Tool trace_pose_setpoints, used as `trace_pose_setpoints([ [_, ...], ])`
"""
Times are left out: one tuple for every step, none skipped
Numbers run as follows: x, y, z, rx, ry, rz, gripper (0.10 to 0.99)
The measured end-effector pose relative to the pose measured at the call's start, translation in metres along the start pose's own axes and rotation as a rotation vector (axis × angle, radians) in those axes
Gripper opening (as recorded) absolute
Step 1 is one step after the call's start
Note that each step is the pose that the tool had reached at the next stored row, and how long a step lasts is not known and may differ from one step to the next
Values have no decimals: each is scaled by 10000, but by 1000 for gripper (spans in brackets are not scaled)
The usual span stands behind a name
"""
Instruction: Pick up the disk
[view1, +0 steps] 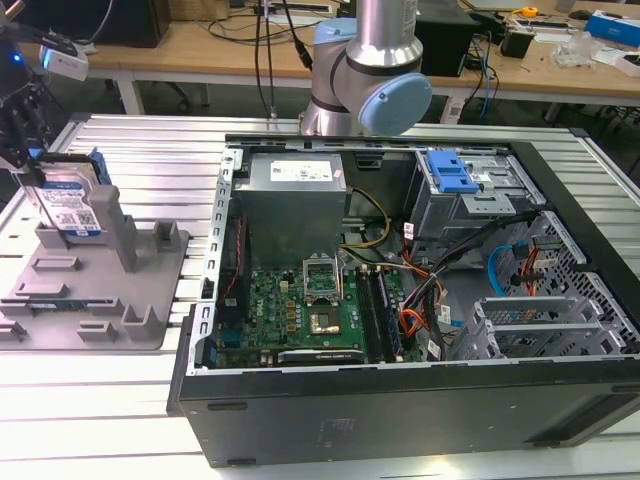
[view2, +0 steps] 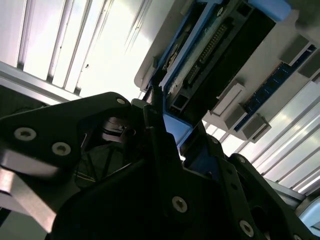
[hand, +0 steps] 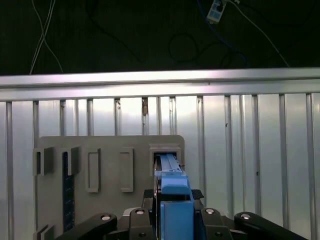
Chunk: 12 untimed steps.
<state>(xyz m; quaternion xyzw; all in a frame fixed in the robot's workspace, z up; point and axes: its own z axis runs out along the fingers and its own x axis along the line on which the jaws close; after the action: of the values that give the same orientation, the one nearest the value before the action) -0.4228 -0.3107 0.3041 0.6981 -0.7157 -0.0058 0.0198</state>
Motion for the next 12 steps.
trace_pose_setpoints([
  [0, 1, -19, 1, 1, -1, 369],
  [1, 1, -43, 1, 4, -1, 369],
  [1, 3, -80, 1, 7, 0, 369],
  [2, 4, -117, 1, 9, 0, 369],
  [2, 6, -165, 1, 11, 0, 369],
  [3, 7, -202, 2, 12, 0, 369],
  [4, 8, -233, 1, 12, 0, 369],
  [5, 10, -275, 2, 13, 0, 369],
  [5, 11, -307, 1, 13, 0, 369],
  [7, 13, -374, 2, 13, 0, 369],
  [7, 15, -412, 1, 12, 0, 369],
  [8, 16, -451, 1, 12, 0, 369],
])
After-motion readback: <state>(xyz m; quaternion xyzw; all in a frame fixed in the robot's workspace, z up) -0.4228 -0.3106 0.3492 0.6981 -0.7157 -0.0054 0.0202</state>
